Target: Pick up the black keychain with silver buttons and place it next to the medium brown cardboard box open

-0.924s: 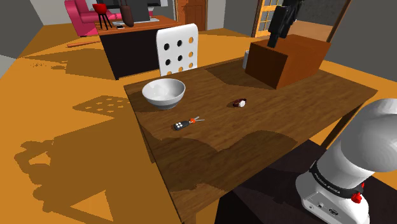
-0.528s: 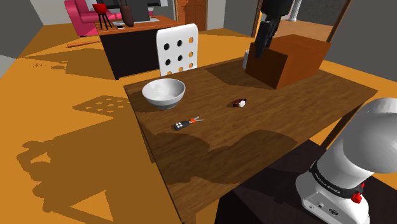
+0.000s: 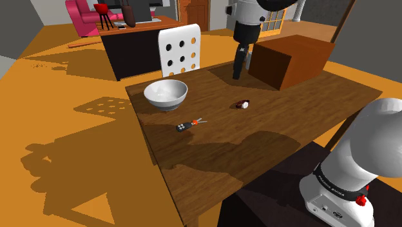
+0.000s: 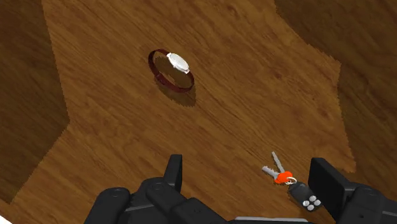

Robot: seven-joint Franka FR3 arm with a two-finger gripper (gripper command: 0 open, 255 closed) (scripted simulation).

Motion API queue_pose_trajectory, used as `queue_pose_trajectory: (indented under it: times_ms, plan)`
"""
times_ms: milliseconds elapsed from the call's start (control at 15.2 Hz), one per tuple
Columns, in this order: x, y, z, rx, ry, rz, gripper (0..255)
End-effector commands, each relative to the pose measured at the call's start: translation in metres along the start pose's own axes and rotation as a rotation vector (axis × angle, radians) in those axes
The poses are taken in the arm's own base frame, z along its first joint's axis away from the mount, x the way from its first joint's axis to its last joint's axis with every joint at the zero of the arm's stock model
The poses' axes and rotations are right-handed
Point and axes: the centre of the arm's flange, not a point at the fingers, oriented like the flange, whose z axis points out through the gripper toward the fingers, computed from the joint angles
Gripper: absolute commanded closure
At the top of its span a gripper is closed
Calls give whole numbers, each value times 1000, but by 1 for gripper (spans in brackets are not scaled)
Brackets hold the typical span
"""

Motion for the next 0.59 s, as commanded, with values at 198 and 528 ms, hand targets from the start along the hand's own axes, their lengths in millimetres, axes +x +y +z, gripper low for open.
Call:
queue_pose_trajectory:
  times_ms: [198,528]
  plan:
    - [42,-19,47,20,9,-161,0]
    - [79,-45,92,40,17,-319,0]
